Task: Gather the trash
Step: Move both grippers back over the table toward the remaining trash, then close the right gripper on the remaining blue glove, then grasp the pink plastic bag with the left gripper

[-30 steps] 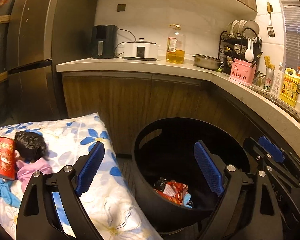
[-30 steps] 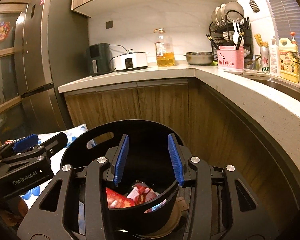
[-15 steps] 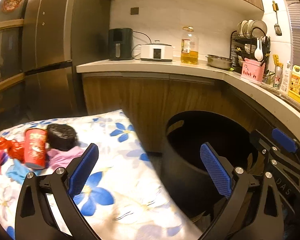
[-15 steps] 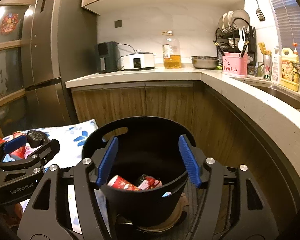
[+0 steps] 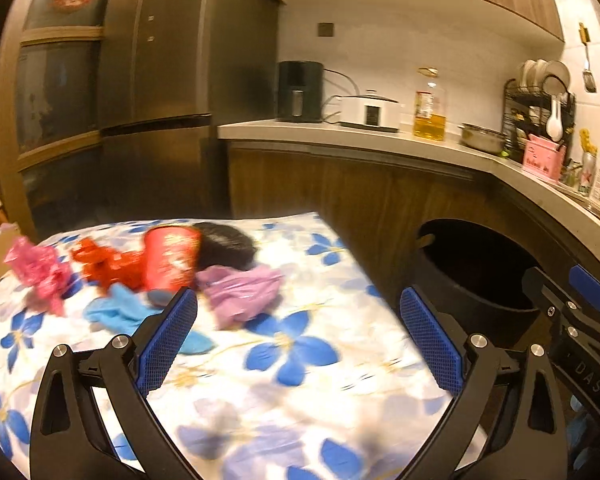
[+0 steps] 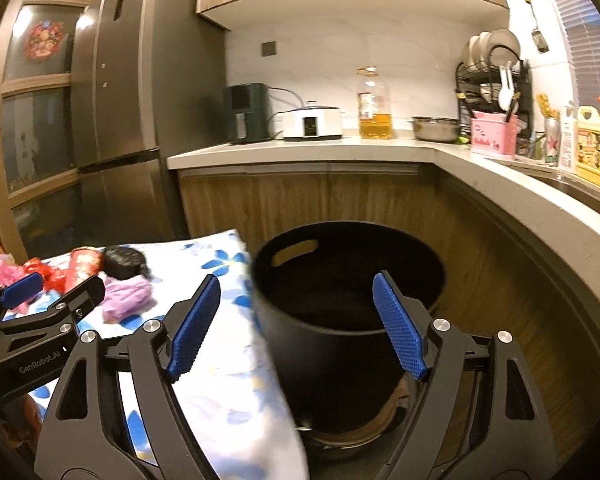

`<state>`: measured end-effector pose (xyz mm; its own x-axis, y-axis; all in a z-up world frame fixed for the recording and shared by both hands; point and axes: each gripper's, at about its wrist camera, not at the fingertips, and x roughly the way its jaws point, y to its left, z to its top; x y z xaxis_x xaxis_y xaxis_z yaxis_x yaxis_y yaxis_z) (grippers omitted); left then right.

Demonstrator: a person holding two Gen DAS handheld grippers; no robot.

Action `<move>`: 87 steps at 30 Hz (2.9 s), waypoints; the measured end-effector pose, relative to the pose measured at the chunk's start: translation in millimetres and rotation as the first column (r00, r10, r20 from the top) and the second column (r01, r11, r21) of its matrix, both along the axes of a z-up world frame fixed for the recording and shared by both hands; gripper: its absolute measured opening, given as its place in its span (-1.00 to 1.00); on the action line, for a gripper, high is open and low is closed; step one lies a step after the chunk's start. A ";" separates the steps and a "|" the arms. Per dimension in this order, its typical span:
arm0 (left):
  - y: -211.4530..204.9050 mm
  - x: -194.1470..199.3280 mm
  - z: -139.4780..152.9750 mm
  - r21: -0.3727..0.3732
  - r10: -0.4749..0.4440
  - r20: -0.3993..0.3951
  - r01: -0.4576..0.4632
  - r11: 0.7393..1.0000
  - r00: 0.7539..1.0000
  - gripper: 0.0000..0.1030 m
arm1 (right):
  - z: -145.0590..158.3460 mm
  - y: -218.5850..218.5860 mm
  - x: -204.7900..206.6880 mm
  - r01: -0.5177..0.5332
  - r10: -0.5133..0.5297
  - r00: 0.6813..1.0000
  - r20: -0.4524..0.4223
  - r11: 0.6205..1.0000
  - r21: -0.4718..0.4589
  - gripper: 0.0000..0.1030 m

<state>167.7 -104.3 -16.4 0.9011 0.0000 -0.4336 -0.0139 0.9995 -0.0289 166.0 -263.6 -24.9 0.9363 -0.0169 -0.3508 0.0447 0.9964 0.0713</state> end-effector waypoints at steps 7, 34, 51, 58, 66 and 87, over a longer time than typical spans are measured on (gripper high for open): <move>53.7 -16.7 -7.7 -0.008 0.100 -0.011 -0.100 0.995 0.995 0.89 | -8.8 48.1 1.8 -0.078 0.078 0.997 -0.018 0.997 0.004 0.51; 196.1 -41.9 -28.4 -0.024 0.361 -0.025 -0.361 0.932 0.932 0.89 | -53.7 225.2 54.3 -0.391 0.380 0.915 -0.138 0.919 -0.060 0.44; 229.8 -38.2 -29.6 -0.034 0.418 -0.038 -0.419 0.907 0.908 0.89 | -91.0 279.9 95.1 -0.484 0.435 0.845 -0.309 0.869 -0.101 -0.43; 226.5 -39.6 -26.4 -0.030 0.413 -0.032 -0.414 0.910 0.910 0.89 | -90.9 286.7 88.1 -0.530 0.475 0.824 -0.308 0.840 -0.121 -0.93; 229.4 -42.3 -25.3 -0.033 0.427 -0.030 -0.428 0.903 0.904 0.88 | -58.9 251.3 54.2 -0.511 0.494 0.852 -0.173 0.857 -0.072 -0.96; 257.3 0.1 -22.4 -0.063 0.465 -0.025 -0.465 0.883 0.885 0.88 | -27.2 158.7 18.8 -0.369 0.368 0.929 -0.045 0.930 0.006 -0.96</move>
<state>167.8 153.0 -38.8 0.8007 0.3898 -0.4549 -0.4773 0.8740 -0.0911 184.8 -104.8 -52.1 0.8603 0.3255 -0.3924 -0.3226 0.9435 0.0754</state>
